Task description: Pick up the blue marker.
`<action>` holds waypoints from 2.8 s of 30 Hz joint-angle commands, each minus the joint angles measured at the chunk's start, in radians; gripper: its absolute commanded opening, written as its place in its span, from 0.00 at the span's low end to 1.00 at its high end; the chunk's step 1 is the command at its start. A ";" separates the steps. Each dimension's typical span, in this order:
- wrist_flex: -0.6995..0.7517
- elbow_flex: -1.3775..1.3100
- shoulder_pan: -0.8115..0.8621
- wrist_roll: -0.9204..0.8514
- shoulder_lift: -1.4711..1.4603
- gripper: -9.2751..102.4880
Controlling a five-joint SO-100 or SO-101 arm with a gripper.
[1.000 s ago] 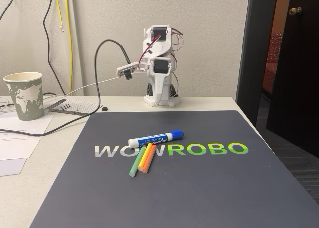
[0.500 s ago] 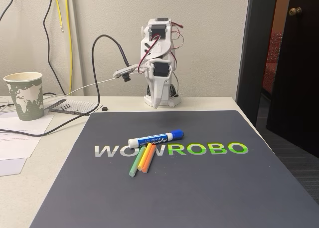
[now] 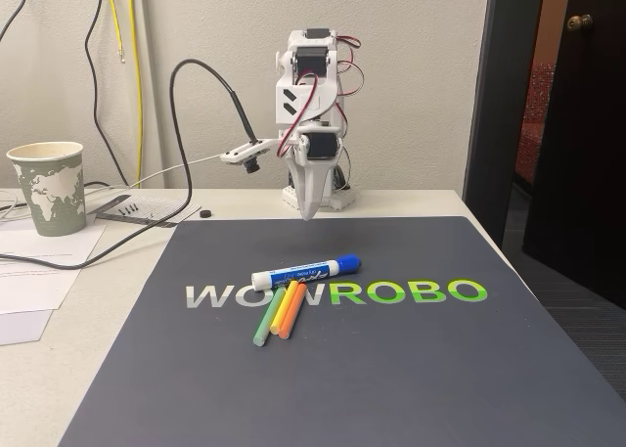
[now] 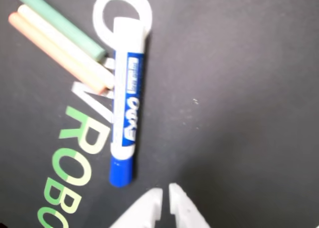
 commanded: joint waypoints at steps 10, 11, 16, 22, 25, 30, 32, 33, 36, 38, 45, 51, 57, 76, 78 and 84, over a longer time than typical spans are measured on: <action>0.130 -0.222 -0.017 -0.058 -0.133 0.08; 0.126 -0.222 -0.017 -0.058 -0.138 0.08; 0.087 -0.224 -0.023 -0.061 -0.167 0.08; 0.133 -0.316 -0.031 -0.087 -0.255 0.08; 0.130 -0.342 -0.032 -0.069 -0.291 0.08; 0.103 -0.364 -0.025 -0.023 -0.339 0.08; 0.081 -0.364 -0.021 -0.017 -0.356 0.08; 0.069 -0.364 -0.021 -0.012 -0.365 0.08; 0.031 -0.364 -0.021 0.002 -0.396 0.08; 0.006 -0.364 -0.020 0.018 -0.411 0.08; -0.028 -0.364 -0.023 0.028 -0.428 0.10; -0.028 -0.364 -0.021 0.018 -0.445 0.17; -0.025 -0.377 -0.023 0.014 -0.477 0.22; -0.067 -0.373 -0.018 0.015 -0.546 0.22; -0.075 -0.371 -0.018 0.020 -0.549 0.22; -0.080 -0.371 -0.020 0.023 -0.563 0.21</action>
